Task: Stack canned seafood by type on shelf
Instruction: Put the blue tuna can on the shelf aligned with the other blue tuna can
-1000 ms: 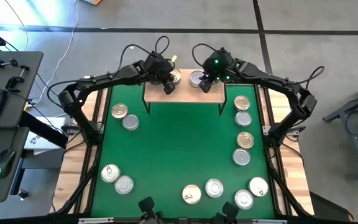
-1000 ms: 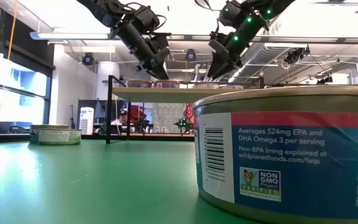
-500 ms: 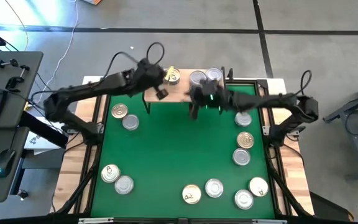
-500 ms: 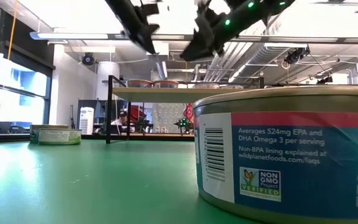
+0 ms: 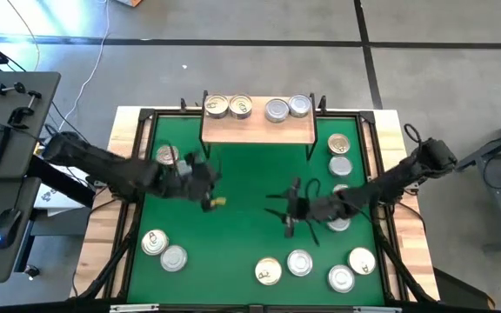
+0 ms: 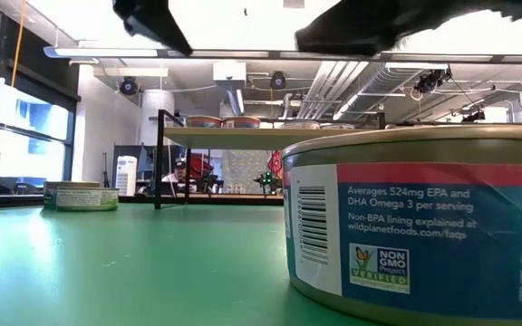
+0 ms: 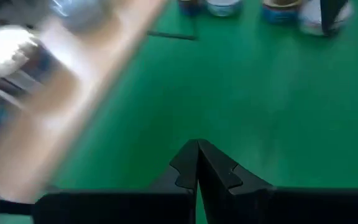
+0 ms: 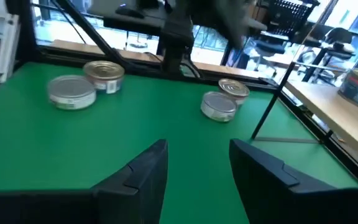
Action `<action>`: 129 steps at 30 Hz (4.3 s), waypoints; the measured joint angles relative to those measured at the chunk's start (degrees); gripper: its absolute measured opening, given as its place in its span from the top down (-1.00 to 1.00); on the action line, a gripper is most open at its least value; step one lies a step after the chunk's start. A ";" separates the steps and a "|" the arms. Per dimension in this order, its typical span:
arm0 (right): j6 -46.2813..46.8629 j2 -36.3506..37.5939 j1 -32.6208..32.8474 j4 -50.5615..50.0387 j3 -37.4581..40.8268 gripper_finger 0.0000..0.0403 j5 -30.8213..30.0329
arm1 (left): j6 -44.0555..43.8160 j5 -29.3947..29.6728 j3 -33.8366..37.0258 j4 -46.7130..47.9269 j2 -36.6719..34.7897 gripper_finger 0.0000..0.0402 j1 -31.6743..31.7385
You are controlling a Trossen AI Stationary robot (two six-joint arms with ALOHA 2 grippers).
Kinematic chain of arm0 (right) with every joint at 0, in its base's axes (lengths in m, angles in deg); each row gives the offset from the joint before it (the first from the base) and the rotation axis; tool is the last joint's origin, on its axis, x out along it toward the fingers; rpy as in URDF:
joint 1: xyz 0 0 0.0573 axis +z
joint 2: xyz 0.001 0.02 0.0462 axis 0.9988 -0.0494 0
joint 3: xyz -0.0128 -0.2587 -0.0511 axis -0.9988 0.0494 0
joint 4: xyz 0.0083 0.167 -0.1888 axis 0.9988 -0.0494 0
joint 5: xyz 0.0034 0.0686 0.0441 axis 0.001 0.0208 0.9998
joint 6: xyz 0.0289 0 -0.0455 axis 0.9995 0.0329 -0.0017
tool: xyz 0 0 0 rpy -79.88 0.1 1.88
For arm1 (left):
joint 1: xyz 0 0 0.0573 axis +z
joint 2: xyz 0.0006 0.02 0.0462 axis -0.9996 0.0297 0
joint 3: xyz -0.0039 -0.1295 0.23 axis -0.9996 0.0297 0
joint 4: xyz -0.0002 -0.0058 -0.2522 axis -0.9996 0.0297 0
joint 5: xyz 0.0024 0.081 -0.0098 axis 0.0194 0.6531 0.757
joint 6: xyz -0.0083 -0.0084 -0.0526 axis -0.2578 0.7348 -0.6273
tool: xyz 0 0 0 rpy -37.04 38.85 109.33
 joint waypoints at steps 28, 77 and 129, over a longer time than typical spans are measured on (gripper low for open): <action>8.89 1.13 2.76 -0.60 5.23 -0.22 18.75 | -4.14 0.82 20.10 -72.80 29.74 1.00 -9.09; 14.66 -5.23 3.51 -18.85 -1.99 -0.63 1.99 | -3.42 0.04 18.57 -69.52 27.03 1.00 -9.19; 8.22 -29.29 -15.69 19.50 1.27 -0.86 29.24 | -15.80 -4.48 19.09 -70.58 39.36 1.00 4.71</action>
